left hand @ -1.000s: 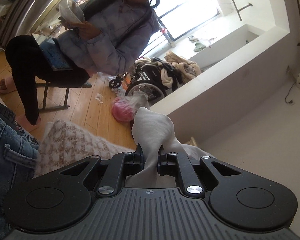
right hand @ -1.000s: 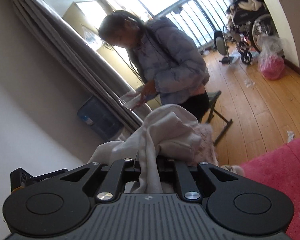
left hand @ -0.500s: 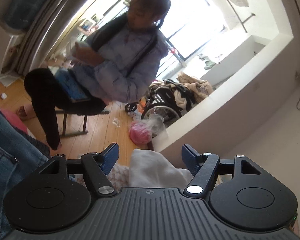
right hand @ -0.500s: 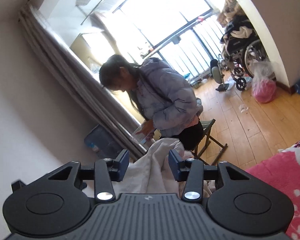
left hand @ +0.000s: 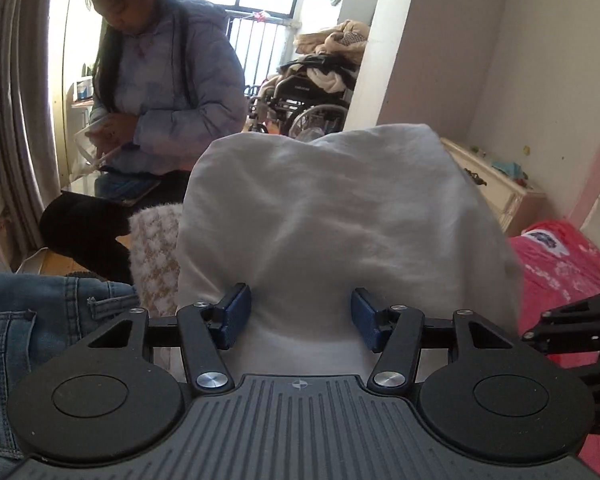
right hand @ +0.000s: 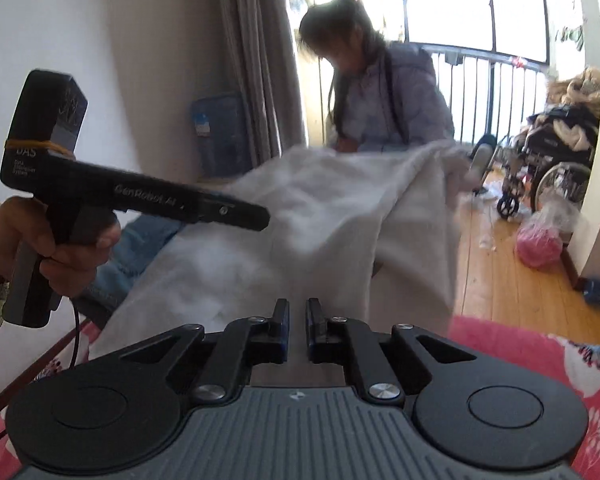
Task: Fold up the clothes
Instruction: 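Lower the folded shirt onto the clothes stack and open both grippers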
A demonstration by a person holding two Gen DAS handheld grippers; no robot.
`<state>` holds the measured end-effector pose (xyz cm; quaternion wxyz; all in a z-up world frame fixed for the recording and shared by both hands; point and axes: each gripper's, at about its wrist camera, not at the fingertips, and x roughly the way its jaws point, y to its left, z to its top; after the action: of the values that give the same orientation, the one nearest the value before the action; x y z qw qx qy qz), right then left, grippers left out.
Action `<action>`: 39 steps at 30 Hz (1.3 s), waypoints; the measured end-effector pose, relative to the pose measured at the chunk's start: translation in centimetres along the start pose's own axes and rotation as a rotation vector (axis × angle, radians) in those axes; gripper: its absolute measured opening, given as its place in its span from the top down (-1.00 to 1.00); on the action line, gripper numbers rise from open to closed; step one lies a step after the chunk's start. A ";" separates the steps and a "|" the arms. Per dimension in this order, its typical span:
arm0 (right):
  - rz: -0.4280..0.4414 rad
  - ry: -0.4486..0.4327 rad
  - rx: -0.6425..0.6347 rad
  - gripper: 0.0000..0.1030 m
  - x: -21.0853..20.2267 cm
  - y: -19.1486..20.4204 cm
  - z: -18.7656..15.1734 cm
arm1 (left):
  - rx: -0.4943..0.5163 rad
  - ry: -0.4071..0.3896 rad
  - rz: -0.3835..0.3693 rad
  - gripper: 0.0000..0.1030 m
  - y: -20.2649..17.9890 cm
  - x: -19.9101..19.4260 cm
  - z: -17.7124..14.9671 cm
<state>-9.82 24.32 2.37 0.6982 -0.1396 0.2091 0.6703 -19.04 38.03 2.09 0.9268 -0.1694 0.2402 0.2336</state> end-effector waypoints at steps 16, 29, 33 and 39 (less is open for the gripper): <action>0.086 -0.209 0.596 0.86 6.3 -14.5 1.6 | -0.101 -0.031 0.095 -0.20 3.4 8.7 5.2; 0.124 -0.255 0.727 0.49 -0.7 -16.4 -1.2 | -0.497 0.031 0.006 -0.38 9.8 6.5 6.2; 0.077 -0.243 0.700 0.49 -3.2 -15.2 -2.7 | -0.463 0.018 0.013 0.36 8.5 7.6 6.1; 0.059 -0.254 0.738 0.49 -5.4 -16.1 -5.2 | -0.447 -0.084 0.109 0.86 7.3 4.9 5.8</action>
<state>5.53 16.05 -0.96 0.7024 0.2110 0.3518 0.5817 -16.92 48.35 2.89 0.8615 -0.3473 0.1524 0.3376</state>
